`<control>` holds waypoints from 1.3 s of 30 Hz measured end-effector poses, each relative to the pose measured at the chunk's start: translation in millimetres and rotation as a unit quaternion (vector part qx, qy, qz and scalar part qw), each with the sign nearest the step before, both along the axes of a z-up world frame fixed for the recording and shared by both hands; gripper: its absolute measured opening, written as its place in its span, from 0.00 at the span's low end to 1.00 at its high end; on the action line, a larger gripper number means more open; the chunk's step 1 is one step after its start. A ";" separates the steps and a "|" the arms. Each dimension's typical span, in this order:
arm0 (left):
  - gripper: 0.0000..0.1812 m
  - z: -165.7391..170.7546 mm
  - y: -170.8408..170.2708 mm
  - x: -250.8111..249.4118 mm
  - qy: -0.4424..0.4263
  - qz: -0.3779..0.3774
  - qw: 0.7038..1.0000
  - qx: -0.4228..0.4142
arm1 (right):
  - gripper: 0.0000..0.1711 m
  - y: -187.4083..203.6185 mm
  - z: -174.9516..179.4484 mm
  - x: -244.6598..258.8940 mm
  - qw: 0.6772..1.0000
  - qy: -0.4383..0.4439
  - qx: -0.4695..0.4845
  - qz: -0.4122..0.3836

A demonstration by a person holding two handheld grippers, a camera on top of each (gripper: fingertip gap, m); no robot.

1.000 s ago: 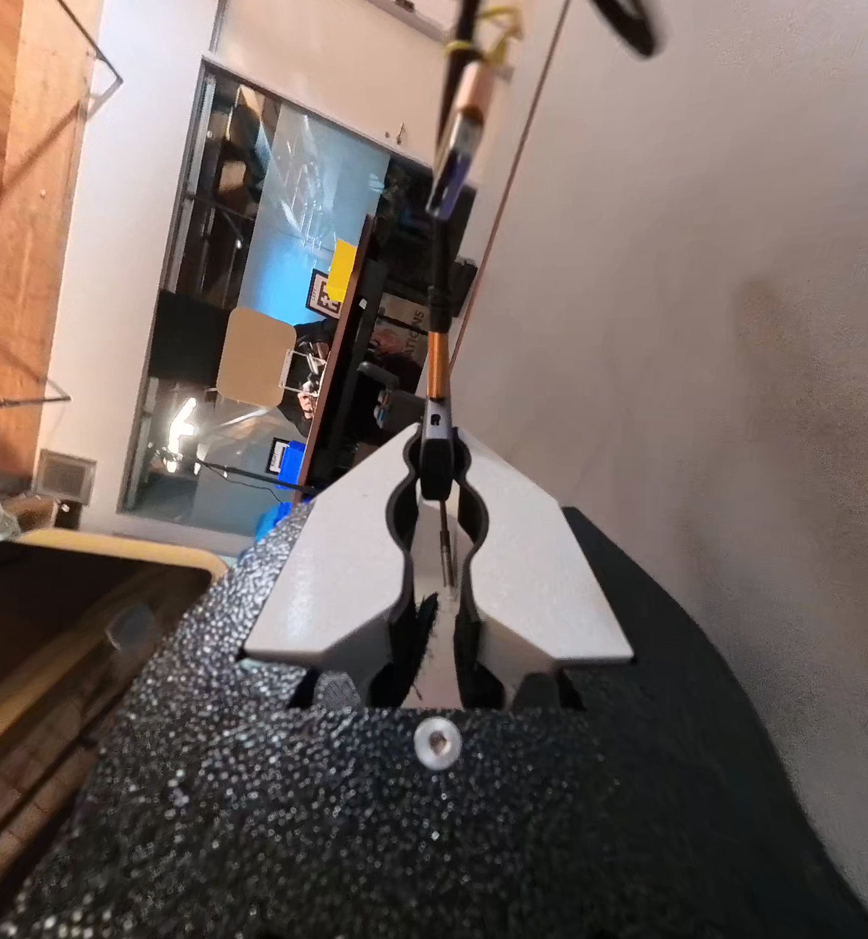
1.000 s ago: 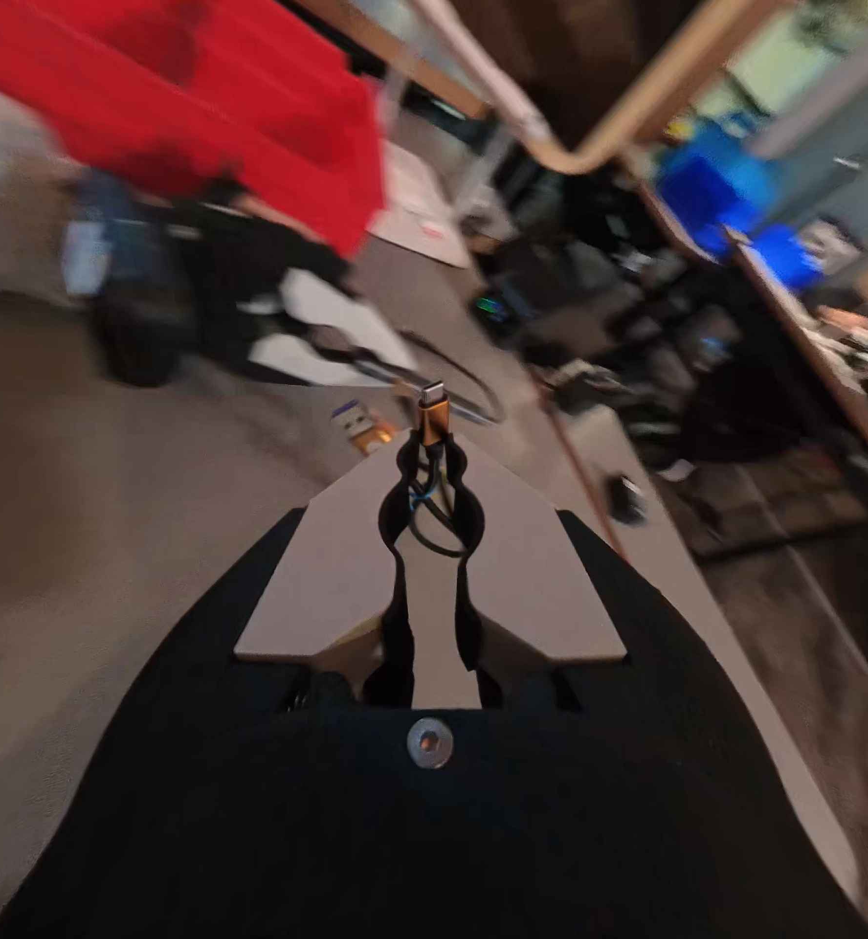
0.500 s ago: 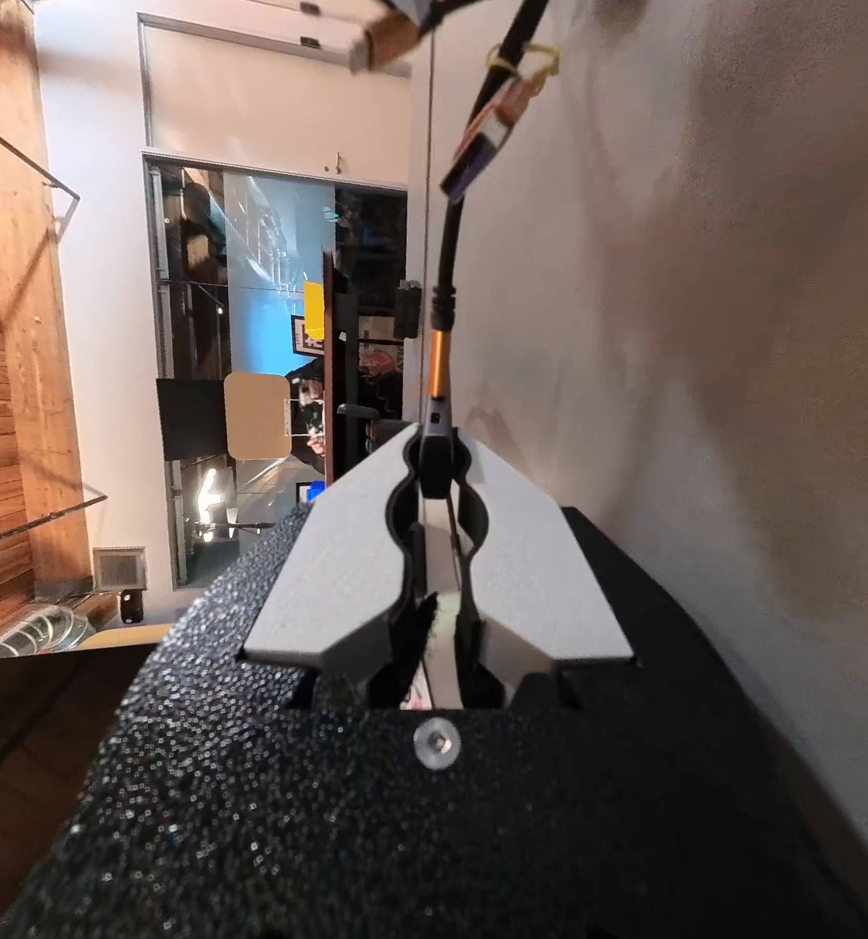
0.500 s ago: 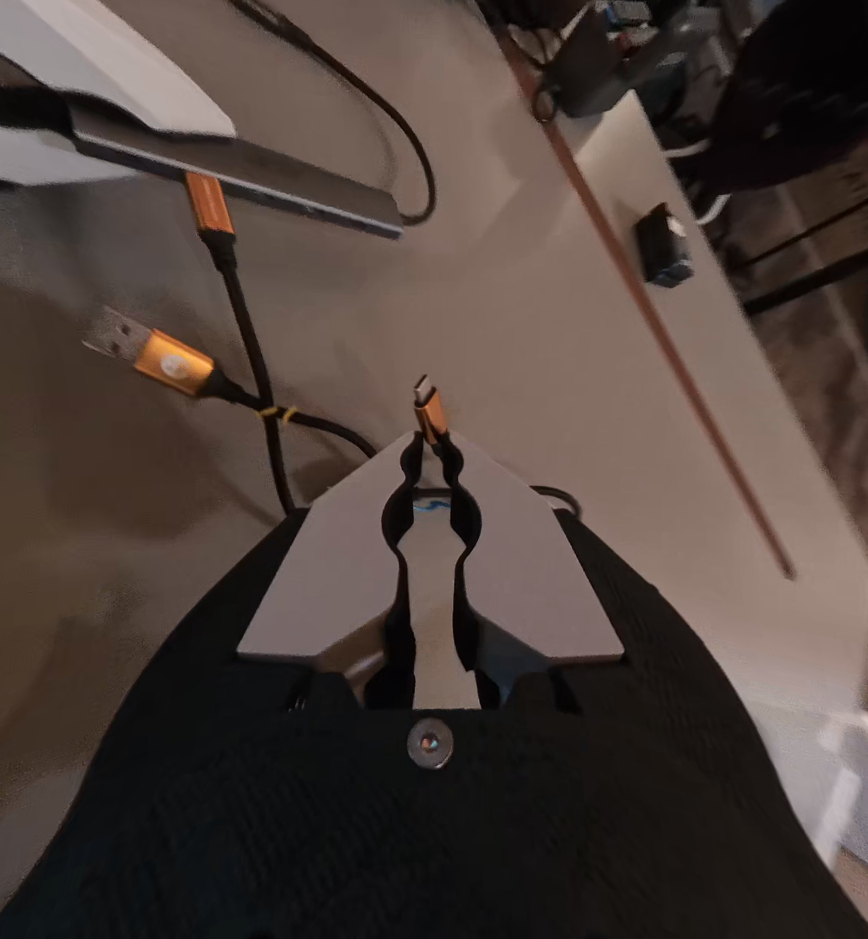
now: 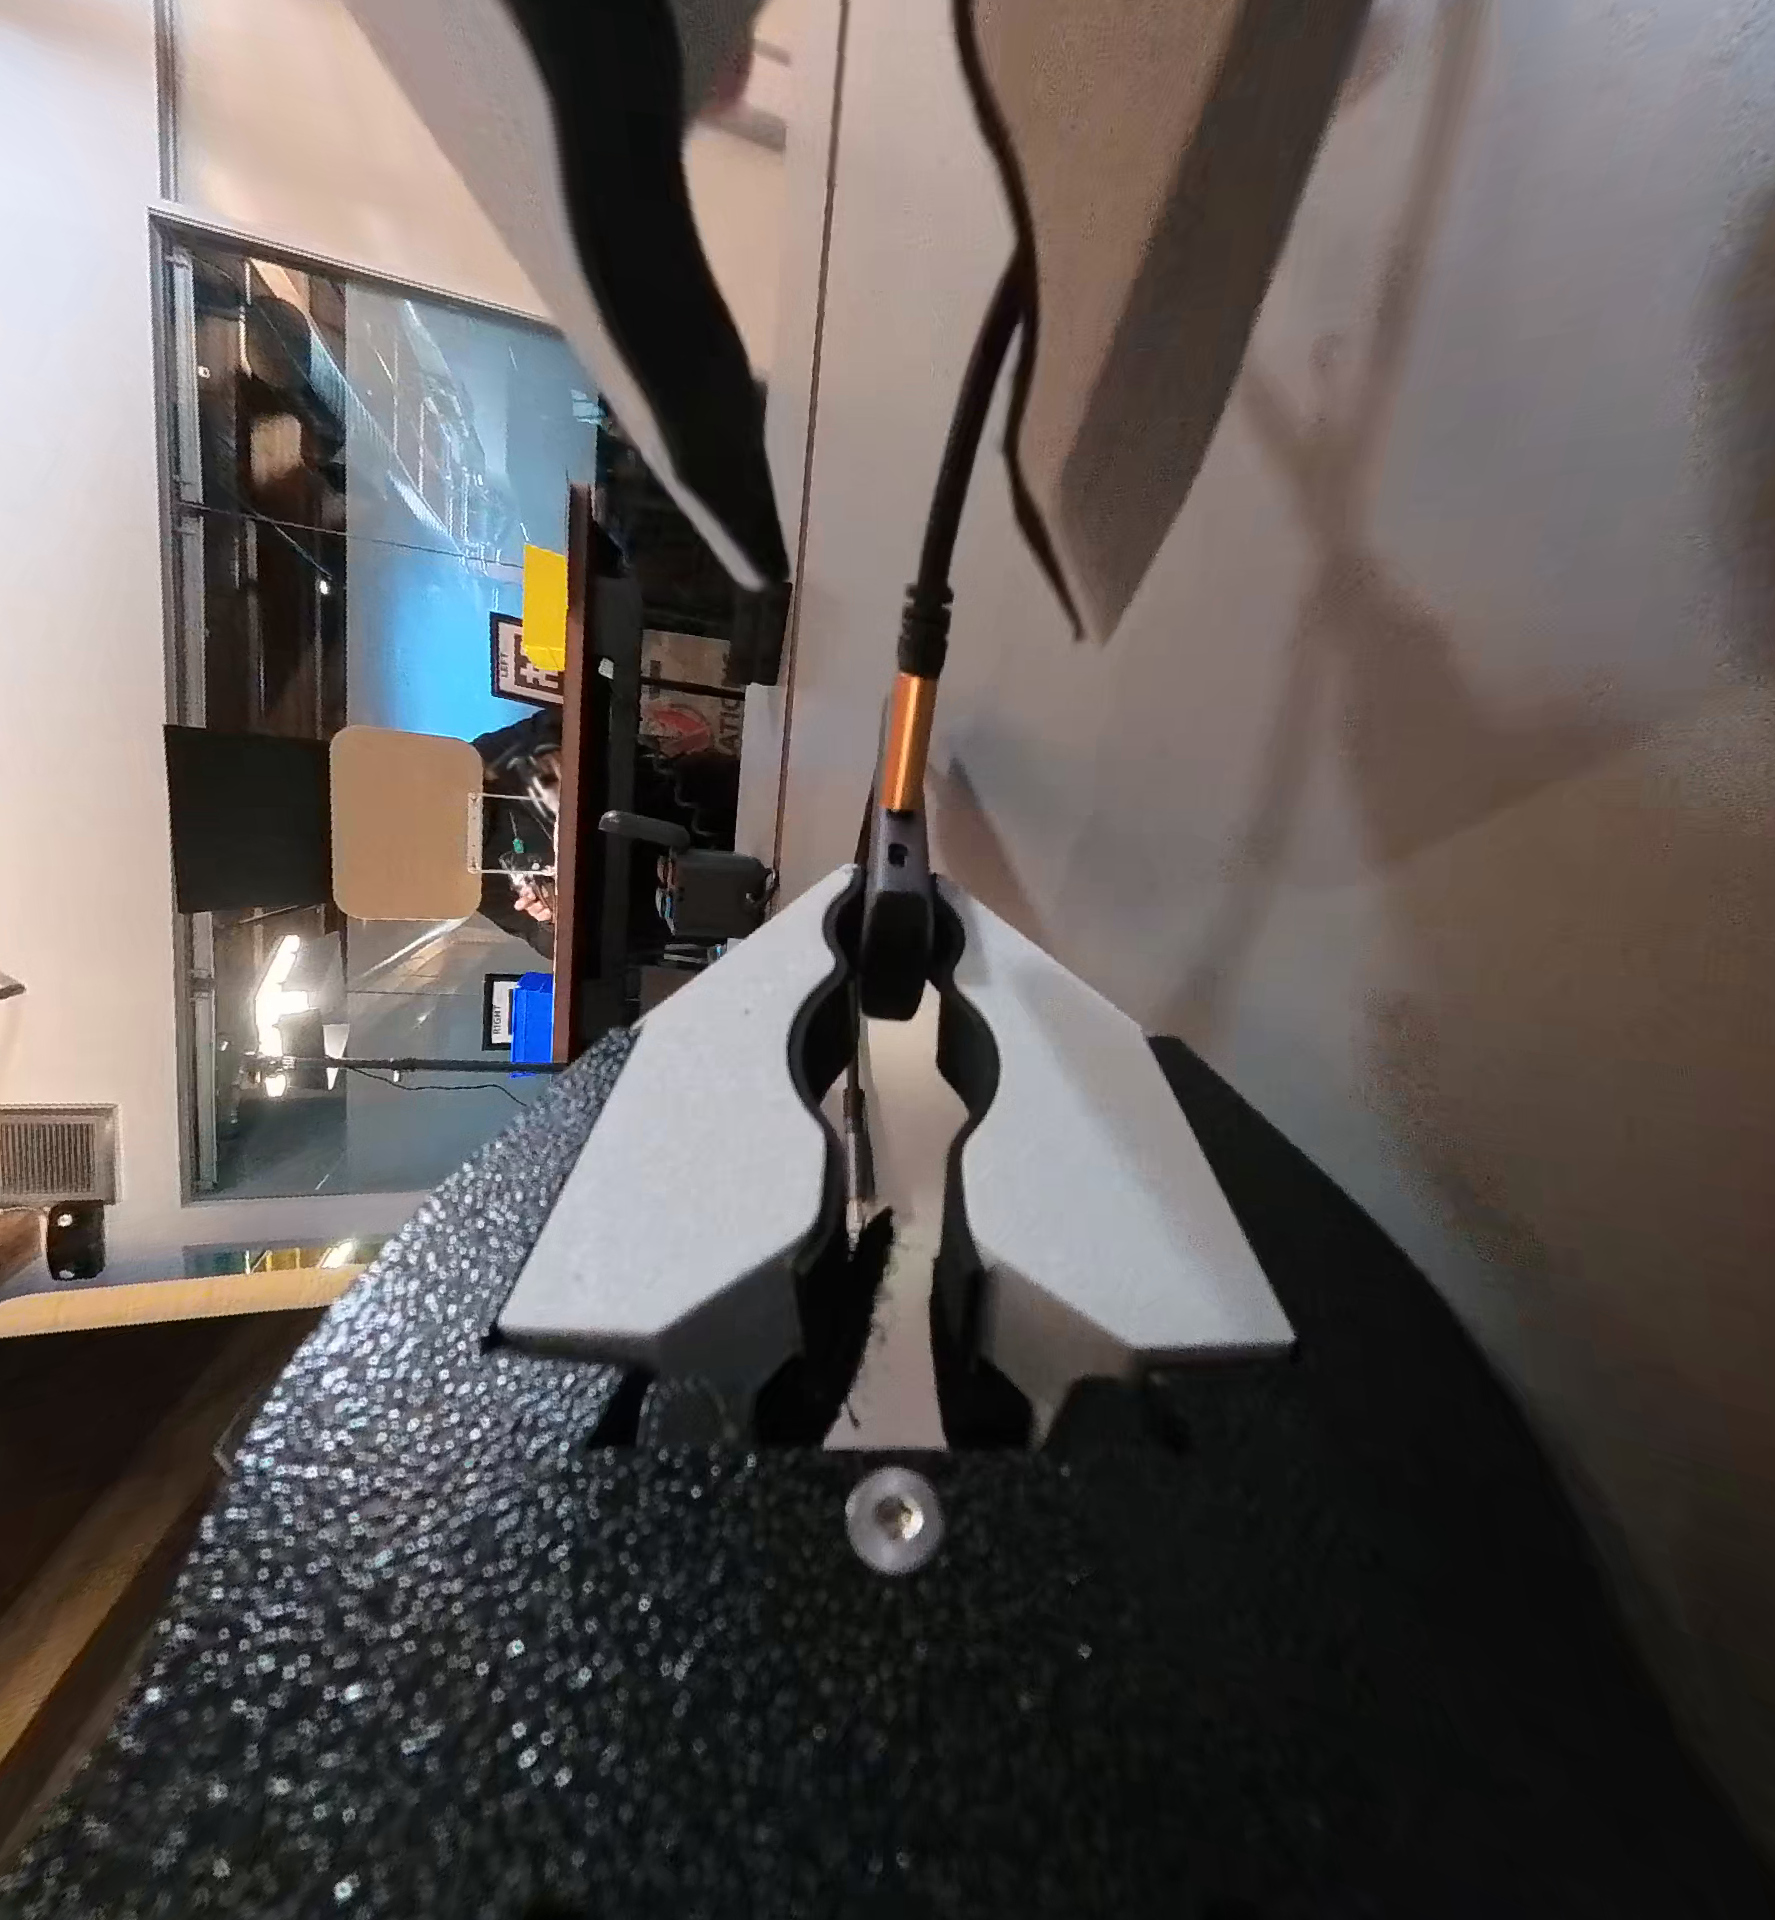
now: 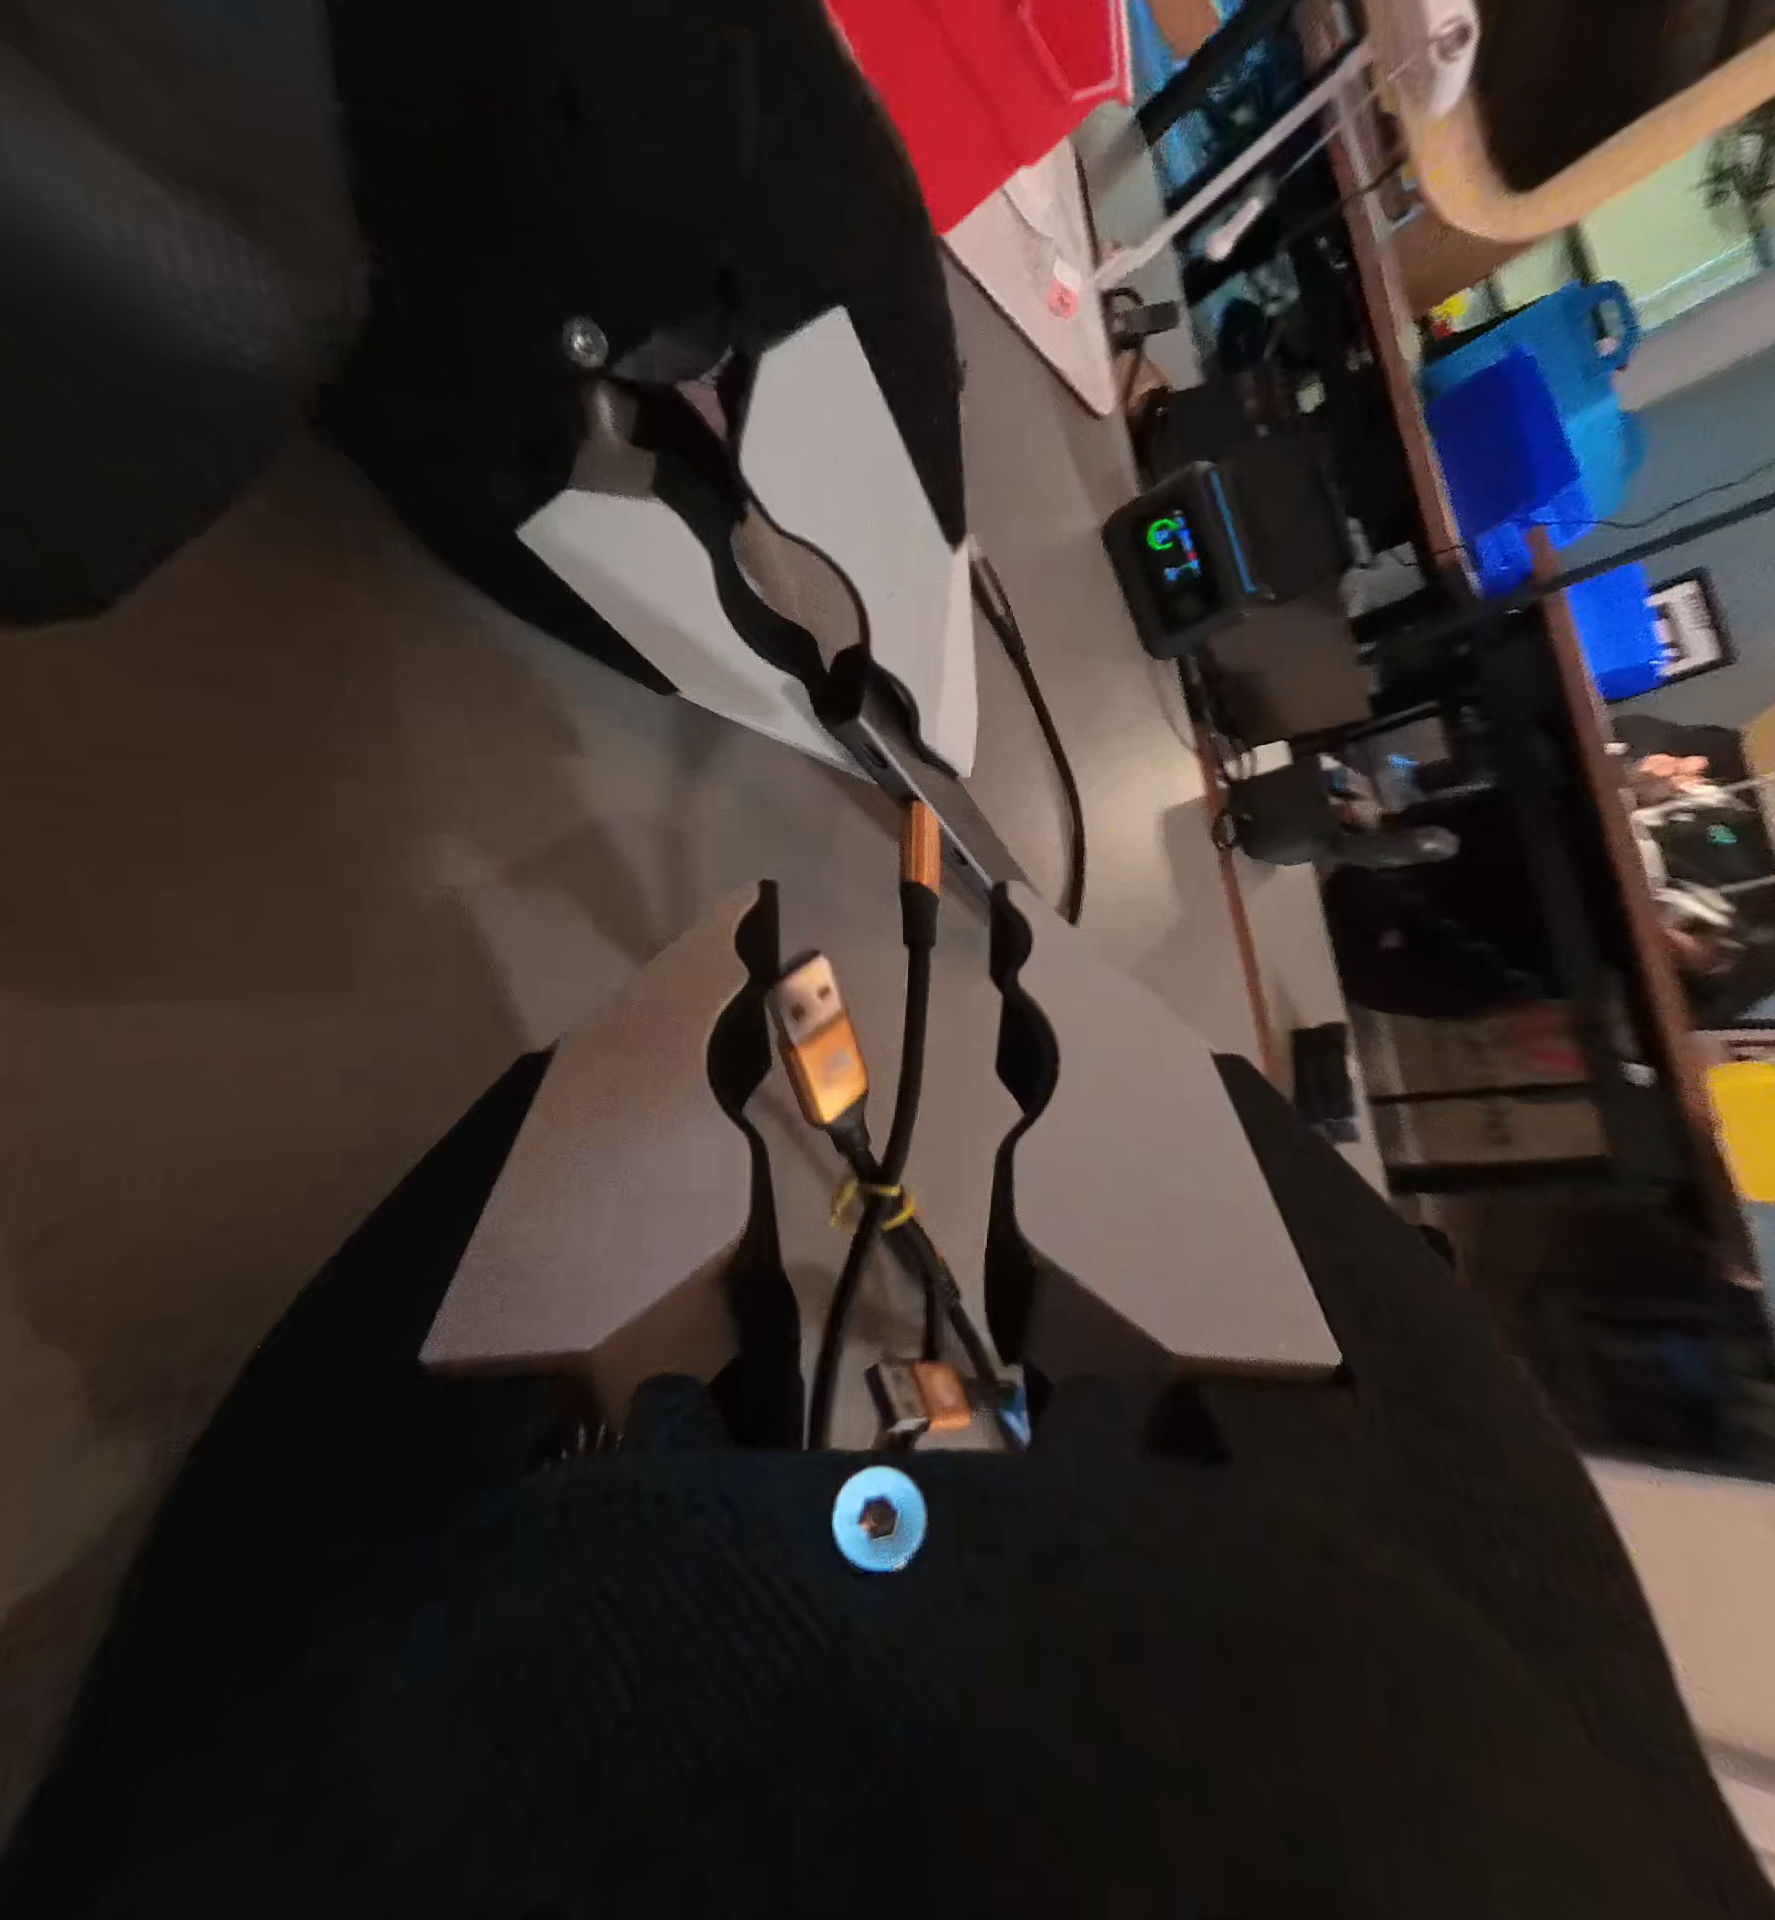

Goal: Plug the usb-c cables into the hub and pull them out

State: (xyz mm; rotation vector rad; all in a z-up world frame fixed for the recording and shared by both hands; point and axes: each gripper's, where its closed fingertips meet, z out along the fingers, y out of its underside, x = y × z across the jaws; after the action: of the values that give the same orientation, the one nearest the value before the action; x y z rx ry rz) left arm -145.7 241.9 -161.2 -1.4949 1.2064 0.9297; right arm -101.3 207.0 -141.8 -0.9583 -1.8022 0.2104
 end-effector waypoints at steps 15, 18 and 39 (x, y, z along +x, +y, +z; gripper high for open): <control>0.20 10.5 -2.6 15.0 -0.109 -0.055 0.993 0.001 | 0.03 8.7 -5.8 0.7 0.997 -0.005 0.080 0.008; 0.24 1.1 -2.5 19.4 -0.104 -0.074 0.992 -0.020 | 0.03 -4.1 -8.3 7.9 0.996 -0.012 0.061 0.059; 0.04 10.8 -15.6 44.1 0.019 -0.163 0.986 0.031 | 0.12 58.6 19.1 68.9 0.985 0.014 -0.126 -0.120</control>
State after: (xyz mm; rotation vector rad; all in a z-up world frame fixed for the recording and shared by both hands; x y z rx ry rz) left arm -101.6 226.3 -150.4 -1.1884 1.3867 0.7688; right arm -32.5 265.6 -122.7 -1.3360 -1.6414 0.3038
